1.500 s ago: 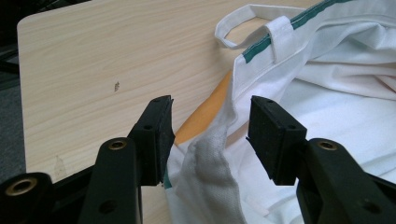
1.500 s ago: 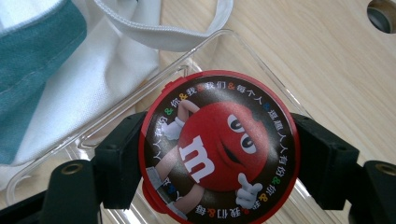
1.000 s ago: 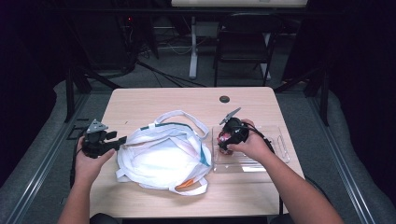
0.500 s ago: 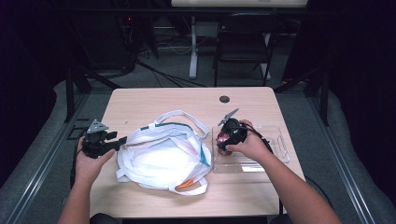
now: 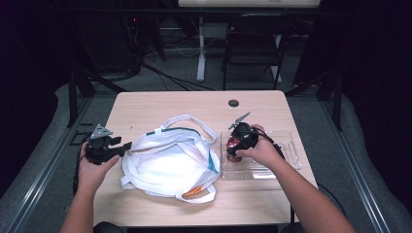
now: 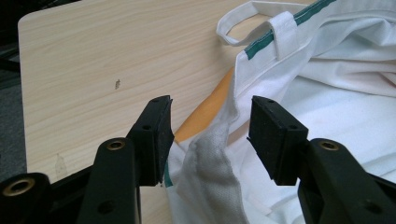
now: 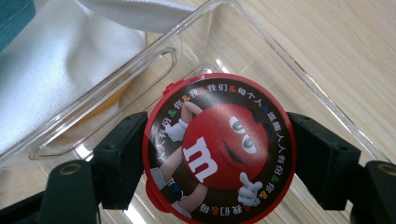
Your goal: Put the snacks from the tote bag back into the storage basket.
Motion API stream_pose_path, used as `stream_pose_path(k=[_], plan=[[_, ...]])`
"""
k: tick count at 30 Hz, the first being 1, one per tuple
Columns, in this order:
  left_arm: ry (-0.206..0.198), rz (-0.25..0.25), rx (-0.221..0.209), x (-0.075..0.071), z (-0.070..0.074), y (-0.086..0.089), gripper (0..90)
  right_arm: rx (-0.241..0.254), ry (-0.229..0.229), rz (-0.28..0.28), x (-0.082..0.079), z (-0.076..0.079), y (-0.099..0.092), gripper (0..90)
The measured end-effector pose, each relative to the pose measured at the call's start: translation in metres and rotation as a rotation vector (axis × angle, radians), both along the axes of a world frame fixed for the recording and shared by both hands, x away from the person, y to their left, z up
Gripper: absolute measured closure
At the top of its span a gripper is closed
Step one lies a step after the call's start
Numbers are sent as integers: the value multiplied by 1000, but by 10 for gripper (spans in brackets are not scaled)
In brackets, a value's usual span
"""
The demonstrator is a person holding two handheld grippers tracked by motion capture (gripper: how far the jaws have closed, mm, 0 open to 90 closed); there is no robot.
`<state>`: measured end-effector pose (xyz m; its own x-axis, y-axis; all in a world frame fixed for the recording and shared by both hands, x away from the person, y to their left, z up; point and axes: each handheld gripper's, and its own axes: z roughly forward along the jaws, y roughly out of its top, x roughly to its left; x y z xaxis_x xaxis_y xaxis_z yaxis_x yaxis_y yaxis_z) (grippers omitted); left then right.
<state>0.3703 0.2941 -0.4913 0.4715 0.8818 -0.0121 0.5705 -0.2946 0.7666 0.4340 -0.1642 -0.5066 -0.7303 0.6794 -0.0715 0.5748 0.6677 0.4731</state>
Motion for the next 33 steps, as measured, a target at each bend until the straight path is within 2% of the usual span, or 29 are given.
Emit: stream_pose_path(k=[13, 15, 17, 18, 24, 33], plan=[[-2, 1, 2, 0, 0, 0, 491, -8, 2, -13, 0, 1, 0, 241], [-1, 0, 1, 0, 0, 0, 491, 15, -8, -27, -1, 0, 1, 241], [0, -1, 3, 0, 0, 0, 491, 7, -3, -16, -1, 3, 0, 241], [-1, 0, 2, 0, 0, 0, 491, 25, -14, -29, -1, 3, 0, 243], [0, -1, 2, 0, 0, 0, 491, 36, -17, -29, -3, 11, -3, 249], [0, -1, 1, 0, 1, 0, 490, 65, -52, -39, -11, 28, -8, 251]])
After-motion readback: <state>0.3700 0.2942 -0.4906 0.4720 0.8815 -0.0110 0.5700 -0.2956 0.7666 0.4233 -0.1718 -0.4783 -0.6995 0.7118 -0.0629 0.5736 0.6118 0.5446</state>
